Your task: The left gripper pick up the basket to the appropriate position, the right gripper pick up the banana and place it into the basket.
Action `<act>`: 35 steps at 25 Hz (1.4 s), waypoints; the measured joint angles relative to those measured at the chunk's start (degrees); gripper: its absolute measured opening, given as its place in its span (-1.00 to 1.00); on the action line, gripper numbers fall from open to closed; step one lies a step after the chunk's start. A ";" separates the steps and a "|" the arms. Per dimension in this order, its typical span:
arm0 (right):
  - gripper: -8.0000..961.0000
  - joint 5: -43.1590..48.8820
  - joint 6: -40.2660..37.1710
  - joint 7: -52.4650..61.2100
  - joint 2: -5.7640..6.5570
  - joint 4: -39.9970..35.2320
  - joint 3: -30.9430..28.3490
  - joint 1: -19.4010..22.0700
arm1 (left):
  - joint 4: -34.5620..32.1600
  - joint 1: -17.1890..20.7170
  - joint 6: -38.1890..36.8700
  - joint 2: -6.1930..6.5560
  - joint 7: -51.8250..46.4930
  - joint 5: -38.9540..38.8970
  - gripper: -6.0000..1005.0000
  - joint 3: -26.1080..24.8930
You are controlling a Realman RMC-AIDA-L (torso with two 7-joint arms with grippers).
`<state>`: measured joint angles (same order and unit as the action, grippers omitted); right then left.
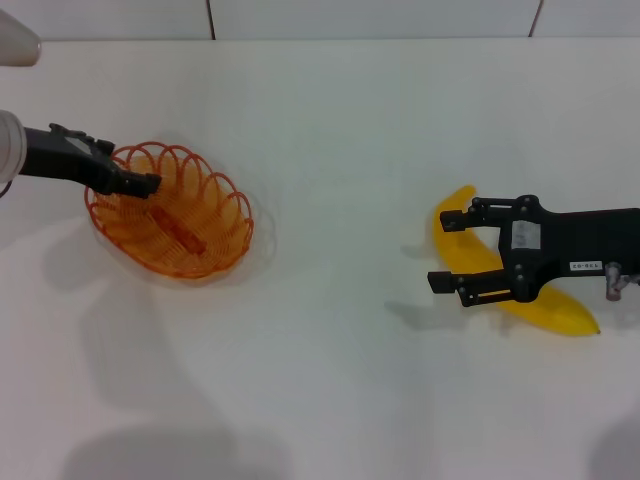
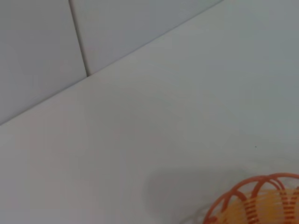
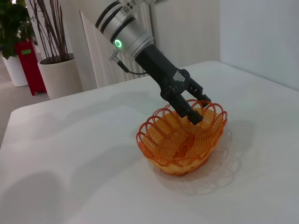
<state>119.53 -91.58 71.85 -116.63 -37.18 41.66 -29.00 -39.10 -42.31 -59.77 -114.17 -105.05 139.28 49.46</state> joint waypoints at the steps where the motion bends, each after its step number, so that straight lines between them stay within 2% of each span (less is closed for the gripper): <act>1: 0.79 0.00 0.02 0.16 0.00 0.00 0.00 0.00 | 0.03 -0.02 0.04 -0.18 0.03 0.00 0.67 0.08; 4: 0.79 0.00 0.38 0.46 0.00 0.00 0.00 0.00 | 0.36 -0.06 0.74 -0.60 0.27 0.00 0.67 0.37; 21: 0.79 0.00 0.62 0.60 0.00 0.00 0.00 0.30 | 1.49 0.35 3.95 -1.13 1.35 -0.71 0.65 0.04; 27: 0.79 0.00 0.62 1.18 0.07 0.00 0.00 0.33 | 1.49 0.39 4.19 -1.23 1.33 -0.79 0.20 -0.13; 32: 0.79 0.00 0.62 1.21 0.03 0.00 0.00 0.27 | 1.49 0.39 4.29 -1.22 1.30 -0.86 -0.28 -0.13; 35: 0.79 0.00 0.61 1.25 0.01 0.00 0.00 0.21 | 1.48 0.39 4.31 -1.17 1.10 -0.86 -0.40 -0.15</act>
<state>119.53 -90.97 73.10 -116.62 -37.18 41.66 -28.80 -37.62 -41.92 -55.46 -115.34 -103.95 138.42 49.31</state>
